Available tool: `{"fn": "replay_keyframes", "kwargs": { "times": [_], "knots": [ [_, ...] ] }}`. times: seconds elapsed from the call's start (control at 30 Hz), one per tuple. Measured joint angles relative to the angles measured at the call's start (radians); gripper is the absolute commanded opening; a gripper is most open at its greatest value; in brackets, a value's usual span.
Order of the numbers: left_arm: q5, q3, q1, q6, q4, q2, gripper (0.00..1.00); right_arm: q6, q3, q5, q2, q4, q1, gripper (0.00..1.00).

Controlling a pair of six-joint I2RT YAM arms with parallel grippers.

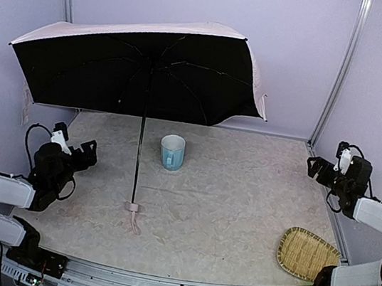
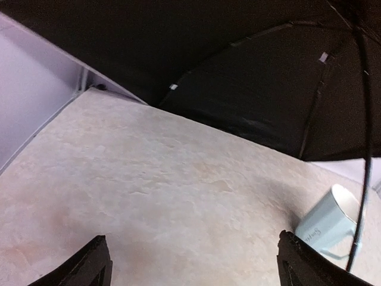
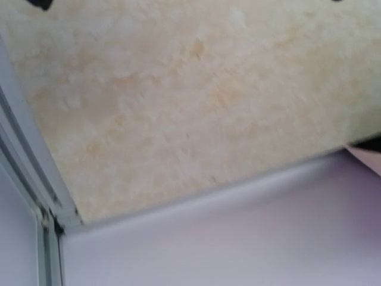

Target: Put away the umbrella

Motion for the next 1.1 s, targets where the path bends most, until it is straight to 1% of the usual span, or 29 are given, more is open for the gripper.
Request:
{"fn": "replay_keyframes", "kwargs": {
  "times": [0.1, 0.2, 0.27, 0.37, 0.5, 0.57, 0.63, 0.8, 0.83, 0.93, 1.03, 1.1],
  "knots": [
    [0.040, 0.060, -0.118, 0.057, -0.032, 0.001, 0.96, 0.042, -0.023, -0.015, -0.061, 0.041, 0.000, 1.00],
    [0.115, 0.133, -0.216, 0.078, -0.029, 0.023, 0.98, 0.082, -0.068, -0.085, -0.127, 0.137, 0.000, 1.00],
    [0.178, 0.182, -0.262, 0.075, -0.019, 0.072, 0.99, 0.106, -0.086, -0.141, -0.148, 0.193, 0.000, 1.00],
    [0.278, 0.243, -0.312, 0.073, -0.002, 0.189, 0.98, 0.140, -0.087, -0.241, -0.151, 0.253, 0.000, 1.00],
    [0.337, 0.314, -0.355, 0.100, -0.032, 0.342, 0.96, 0.160, -0.072, -0.344, -0.139, 0.273, 0.000, 0.98],
    [0.337, 0.344, -0.361, 0.114, -0.055, 0.397, 0.92, 0.164, -0.060, -0.377, -0.136, 0.270, 0.000, 0.97],
    [0.321, 0.361, -0.360, 0.117, -0.073, 0.427, 0.86, 0.163, -0.054, -0.396, -0.137, 0.270, 0.000, 0.97],
    [0.280, 0.365, -0.334, 0.100, -0.074, 0.459, 0.79, 0.156, -0.053, -0.418, -0.146, 0.257, 0.000, 0.97],
    [0.275, 0.365, -0.331, 0.096, -0.074, 0.459, 0.74, 0.154, -0.053, -0.421, -0.148, 0.254, 0.000, 0.96],
    [0.250, 0.365, -0.325, 0.082, -0.067, 0.462, 0.45, 0.153, -0.053, -0.427, -0.148, 0.246, 0.000, 0.96],
    [0.245, 0.366, -0.309, 0.063, -0.055, 0.486, 0.21, 0.150, -0.053, -0.432, -0.148, 0.245, 0.000, 0.95],
    [0.261, 0.370, -0.298, 0.047, -0.053, 0.510, 0.00, 0.150, -0.053, -0.440, -0.148, 0.244, 0.000, 0.92]
  ]
}}
